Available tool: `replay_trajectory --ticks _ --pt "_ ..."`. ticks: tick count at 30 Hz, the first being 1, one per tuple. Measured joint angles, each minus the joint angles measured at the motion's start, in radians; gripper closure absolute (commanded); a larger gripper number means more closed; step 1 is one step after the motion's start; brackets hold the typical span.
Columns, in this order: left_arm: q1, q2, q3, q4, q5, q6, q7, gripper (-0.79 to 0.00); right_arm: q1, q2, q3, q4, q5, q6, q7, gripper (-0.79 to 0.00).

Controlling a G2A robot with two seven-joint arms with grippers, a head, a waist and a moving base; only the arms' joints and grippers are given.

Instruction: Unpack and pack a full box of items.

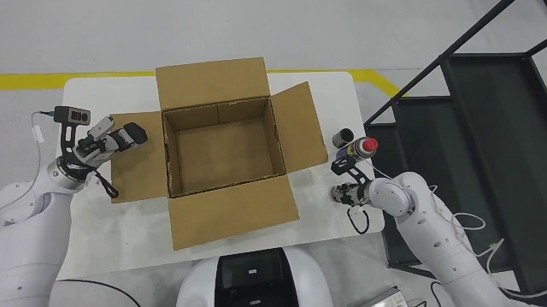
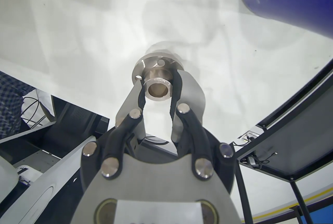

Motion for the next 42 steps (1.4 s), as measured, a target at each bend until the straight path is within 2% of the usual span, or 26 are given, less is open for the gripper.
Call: replay_trajectory --ticks 18,19,20,21,22,32,42 --pt "0.0 0.0 0.0 0.0 0.0 0.0 0.0 -0.785 0.024 -0.008 -0.071 -0.013 -0.041 0.032 0.0 -0.009" --pt "0.0 0.0 0.0 0.0 0.0 0.0 0.0 -0.785 0.025 -0.008 -0.074 -0.015 -0.042 0.033 0.002 -0.172" --pt "0.0 0.0 0.0 0.0 0.0 0.0 0.0 -0.785 0.026 -0.008 -0.076 -0.017 -0.044 0.035 0.003 -0.376" --pt "0.0 0.0 0.0 0.0 0.0 0.0 0.0 -0.785 0.027 -0.009 -0.079 -0.019 -0.045 0.038 0.005 -0.711" --pt "0.0 0.0 0.0 0.0 0.0 0.0 0.0 -0.785 0.028 -0.009 -0.081 -0.02 -0.046 0.039 0.008 -0.785" --pt "0.0 0.0 0.0 0.0 0.0 0.0 0.0 -0.785 0.028 -0.01 -0.094 -0.051 -0.051 0.059 0.028 -0.785" --pt "0.0 0.0 0.0 0.0 0.0 0.0 0.0 -0.785 -0.09 0.014 -0.006 -0.222 -0.056 0.044 0.038 -0.785"
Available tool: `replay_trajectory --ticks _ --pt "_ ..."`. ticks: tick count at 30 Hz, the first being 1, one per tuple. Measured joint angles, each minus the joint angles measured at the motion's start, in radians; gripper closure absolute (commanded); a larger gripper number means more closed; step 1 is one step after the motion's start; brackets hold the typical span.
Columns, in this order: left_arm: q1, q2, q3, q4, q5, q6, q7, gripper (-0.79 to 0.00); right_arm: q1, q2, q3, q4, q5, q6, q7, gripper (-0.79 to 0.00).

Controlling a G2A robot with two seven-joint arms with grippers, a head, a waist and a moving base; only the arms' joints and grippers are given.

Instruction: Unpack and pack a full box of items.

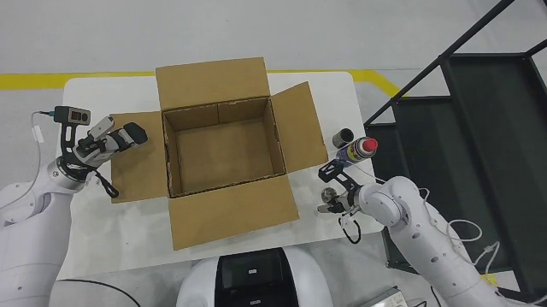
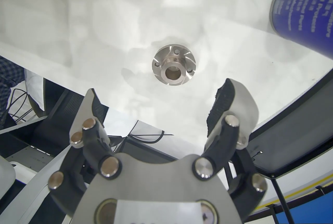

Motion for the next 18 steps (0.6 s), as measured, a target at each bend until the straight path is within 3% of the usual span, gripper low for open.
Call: replay_trajectory --ticks 18 --pt "0.0 0.0 0.0 0.0 0.0 0.0 0.0 -0.785 -0.034 0.006 0.029 -0.032 0.018 -0.021 -0.005 -0.785"
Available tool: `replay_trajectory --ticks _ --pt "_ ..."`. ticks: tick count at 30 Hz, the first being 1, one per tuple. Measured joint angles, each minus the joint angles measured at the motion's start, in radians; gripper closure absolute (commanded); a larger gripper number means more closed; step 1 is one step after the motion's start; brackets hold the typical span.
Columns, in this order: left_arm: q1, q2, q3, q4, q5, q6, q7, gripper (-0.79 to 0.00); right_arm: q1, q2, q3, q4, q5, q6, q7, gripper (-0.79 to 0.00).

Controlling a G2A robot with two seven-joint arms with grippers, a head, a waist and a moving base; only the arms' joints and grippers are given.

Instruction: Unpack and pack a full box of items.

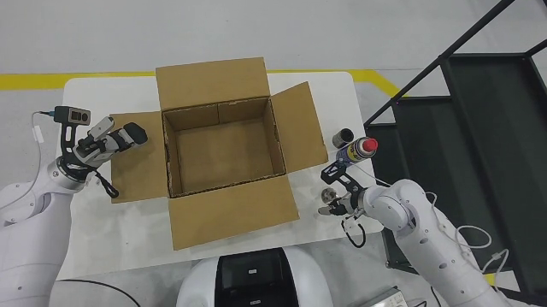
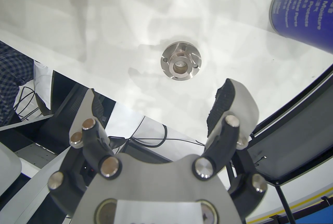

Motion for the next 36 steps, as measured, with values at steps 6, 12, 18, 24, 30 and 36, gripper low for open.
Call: replay_trajectory --ticks 6,12,18,24,30,36 --pt "0.0 0.0 0.0 0.0 0.0 0.0 0.0 -0.785 0.0 0.0 0.0 0.0 0.0 0.0 0.0 -0.785" --pt "0.0 0.0 0.0 0.0 0.0 0.0 0.0 -0.785 0.0 0.0 0.0 0.0 0.0 0.0 0.0 -0.785" --pt "0.0 0.0 0.0 0.0 0.0 0.0 0.0 -0.785 0.008 -0.002 -0.009 0.023 -0.008 0.015 -0.03 -0.785" --pt "0.0 0.0 0.0 0.0 0.0 0.0 0.0 -0.785 0.052 -0.01 -0.056 0.059 -0.03 0.048 -0.013 -0.785" --pt "0.0 0.0 0.0 0.0 0.0 0.0 0.0 -0.785 0.099 -0.019 -0.106 0.091 -0.048 0.078 0.008 -0.785" --pt "0.0 0.0 0.0 0.0 0.0 0.0 0.0 -0.785 0.133 -0.029 -0.142 0.123 -0.049 0.121 0.018 -0.785"
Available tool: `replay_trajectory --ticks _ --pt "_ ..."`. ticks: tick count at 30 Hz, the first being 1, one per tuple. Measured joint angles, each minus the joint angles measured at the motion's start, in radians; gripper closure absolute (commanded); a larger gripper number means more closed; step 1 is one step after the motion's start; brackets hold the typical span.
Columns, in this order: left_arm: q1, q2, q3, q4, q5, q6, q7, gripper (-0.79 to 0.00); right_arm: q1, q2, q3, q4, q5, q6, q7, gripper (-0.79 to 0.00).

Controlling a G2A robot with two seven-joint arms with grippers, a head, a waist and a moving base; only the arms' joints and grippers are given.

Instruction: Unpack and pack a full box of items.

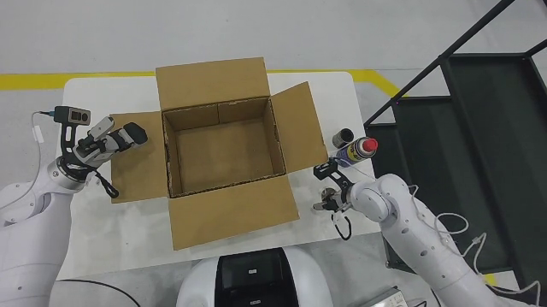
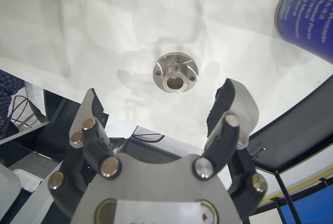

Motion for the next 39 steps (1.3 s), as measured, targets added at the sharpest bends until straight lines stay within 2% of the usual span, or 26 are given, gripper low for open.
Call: replay_trajectory --ticks 4,15,16,18,19,21,23,30,34,36,39 --pt "0.0 0.0 0.0 0.0 0.0 0.0 0.0 -0.785 0.016 -0.005 -0.022 0.023 -0.007 0.016 0.003 -0.702" --pt "0.0 0.0 0.0 0.0 0.0 0.0 0.0 -0.785 0.037 -0.013 -0.044 0.062 -0.011 0.04 -0.006 -0.613" --pt "0.0 0.0 0.0 0.0 0.0 0.0 0.0 -0.785 0.037 -0.014 -0.044 0.063 -0.011 0.042 -0.007 -0.566" --pt "0.0 0.0 0.0 0.0 0.0 0.0 0.0 -0.785 0.038 -0.014 -0.044 0.065 -0.012 0.044 -0.007 -0.523" --pt "0.0 0.0 0.0 0.0 0.0 0.0 0.0 -0.785 0.038 -0.014 -0.044 0.065 -0.013 0.045 -0.008 -0.465" --pt "0.0 0.0 0.0 0.0 0.0 0.0 0.0 -0.785 0.039 -0.015 -0.045 0.066 -0.015 0.048 -0.007 -0.434" --pt "0.0 0.0 0.0 0.0 0.0 0.0 0.0 -0.785 0.04 -0.015 -0.045 0.067 -0.02 0.055 -0.006 -0.366" --pt "0.0 0.0 0.0 0.0 0.0 0.0 0.0 -0.785 0.046 -0.019 -0.052 0.072 -0.035 0.071 -0.008 -0.32" --pt "0.0 0.0 0.0 0.0 0.0 0.0 0.0 -0.785 0.053 -0.021 -0.06 0.073 -0.046 0.082 -0.005 -0.268" --pt "0.0 0.0 0.0 0.0 0.0 0.0 0.0 -0.785 0.057 -0.023 -0.065 0.074 -0.053 0.091 -0.002 -0.2" --pt "0.0 0.0 0.0 0.0 0.0 0.0 0.0 -0.785 0.062 -0.025 -0.072 0.077 -0.066 0.107 0.003 -0.185"
